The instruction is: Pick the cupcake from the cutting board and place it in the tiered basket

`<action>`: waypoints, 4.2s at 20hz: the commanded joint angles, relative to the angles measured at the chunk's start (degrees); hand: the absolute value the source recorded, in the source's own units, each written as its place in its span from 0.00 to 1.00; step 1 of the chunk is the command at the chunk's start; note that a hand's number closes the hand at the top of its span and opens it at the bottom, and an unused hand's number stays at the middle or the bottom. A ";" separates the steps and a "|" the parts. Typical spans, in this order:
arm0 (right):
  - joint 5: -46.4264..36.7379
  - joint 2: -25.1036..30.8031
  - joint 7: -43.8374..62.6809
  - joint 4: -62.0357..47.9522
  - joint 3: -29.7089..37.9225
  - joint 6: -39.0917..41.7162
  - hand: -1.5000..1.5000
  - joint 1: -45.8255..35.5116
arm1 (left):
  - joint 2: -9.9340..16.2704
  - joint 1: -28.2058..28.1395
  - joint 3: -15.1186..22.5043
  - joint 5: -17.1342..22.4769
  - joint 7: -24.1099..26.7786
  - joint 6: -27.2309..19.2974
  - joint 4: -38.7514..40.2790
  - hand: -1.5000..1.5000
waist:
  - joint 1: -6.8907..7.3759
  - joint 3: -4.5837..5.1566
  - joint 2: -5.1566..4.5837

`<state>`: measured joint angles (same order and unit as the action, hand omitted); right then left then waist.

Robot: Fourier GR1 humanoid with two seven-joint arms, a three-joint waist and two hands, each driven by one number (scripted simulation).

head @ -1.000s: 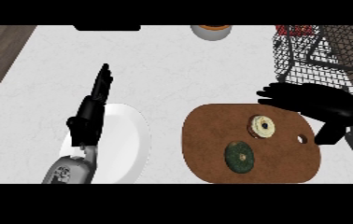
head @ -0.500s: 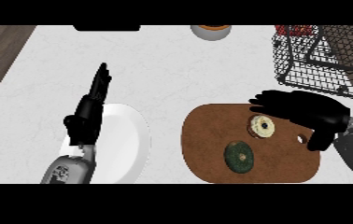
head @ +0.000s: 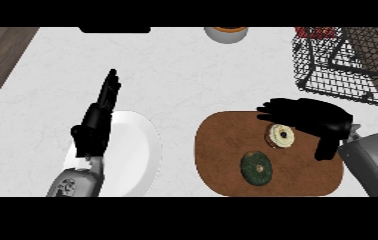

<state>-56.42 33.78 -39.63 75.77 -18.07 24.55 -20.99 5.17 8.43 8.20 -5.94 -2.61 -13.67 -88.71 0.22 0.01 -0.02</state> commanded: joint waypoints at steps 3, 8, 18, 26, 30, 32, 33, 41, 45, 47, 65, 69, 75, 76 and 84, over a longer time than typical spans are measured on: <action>-1.82 0.76 -3.40 2.35 0.78 3.42 0.00 1.98 | -0.33 0.68 -1.06 -0.88 1.09 0.99 0.95 0.50 | -0.33 0.00 0.07; -2.66 -2.24 -4.02 -3.42 2.16 3.34 0.00 -1.39 | -2.00 0.10 -0.79 -1.55 0.63 0.55 0.42 0.50 | -0.07 0.00 0.02; -2.95 -8.17 -3.13 -4.89 3.13 -4.83 1.00 4.57 | 0.04 -1.09 -4.05 -0.38 1.49 3.35 -0.09 0.50 | -0.09 -0.01 0.01; -8.27 -11.30 1.62 -9.23 5.99 -16.41 1.00 2.97 | -2.91 2.45 -2.44 -2.52 0.30 1.46 2.31 0.50 | -0.40 -0.01 -0.05; -13.18 -10.17 27.65 -15.37 13.55 -10.11 1.00 3.51 | -1.00 -0.59 -3.06 -1.97 -0.39 2.20 -0.97 0.50 | -1.13 0.31 0.16; -14.57 -10.02 37.19 -16.55 16.63 -7.46 1.00 2.28 | -1.64 -1.19 -2.56 -1.99 -0.23 2.06 -0.62 0.50 | -1.20 0.45 0.11; -15.77 -11.35 41.79 -16.74 17.23 -8.11 1.00 1.99 | -1.63 0.00 -2.89 -2.32 -0.41 1.56 -0.51 0.50 | -1.10 0.30 -0.05; -20.75 -20.46 68.07 -6.11 19.53 -5.00 1.00 -4.00 | -1.98 -1.37 -2.43 -1.63 0.89 2.55 -0.76 0.50 | -0.50 0.07 0.26; -22.31 -22.10 75.44 4.03 19.25 -0.65 1.00 -6.12 | -0.12 -3.91 -3.06 -0.46 -0.11 4.54 -4.01 0.50 | -0.30 0.05 0.44; -21.09 -19.94 75.44 9.85 20.40 4.63 1.00 -8.93 | -1.23 0.92 -4.26 -1.22 0.89 3.02 1.33 0.50 | -1.08 0.07 0.32; -9.51 -19.82 84.72 21.83 39.04 18.04 1.00 -29.74 | -0.65 -0.65 -4.35 -1.38 -0.45 4.35 -1.56 0.50 | 0.16 0.00 0.05; -9.35 -12.92 79.74 10.18 38.65 12.89 1.00 -32.35 | -1.85 2.07 -5.32 -1.20 2.42 4.10 3.16 0.50 | 0.12 0.01 -0.14; -11.98 -9.02 77.28 -2.61 37.65 3.64 1.00 -35.94 | -0.86 2.27 -6.50 -1.05 4.58 5.14 5.54 0.50 | 0.36 0.03 -0.26; -11.88 -6.03 77.47 -3.67 38.04 7.78 1.00 -38.91 | -4.41 5.80 -2.60 -4.89 -3.78 0.99 1.47 0.50 | 0.32 0.00 -0.17; -13.42 -0.29 66.66 -20.04 37.88 -6.39 1.00 -34.83 | -1.46 0.32 -4.59 -1.62 0.01 5.43 -0.90 0.50 | 0.62 0.00 -0.22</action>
<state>-69.22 31.25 30.16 61.84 20.14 22.07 -56.26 2.21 9.53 5.16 -9.31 -3.51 -10.26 -89.35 0.87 0.00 -0.27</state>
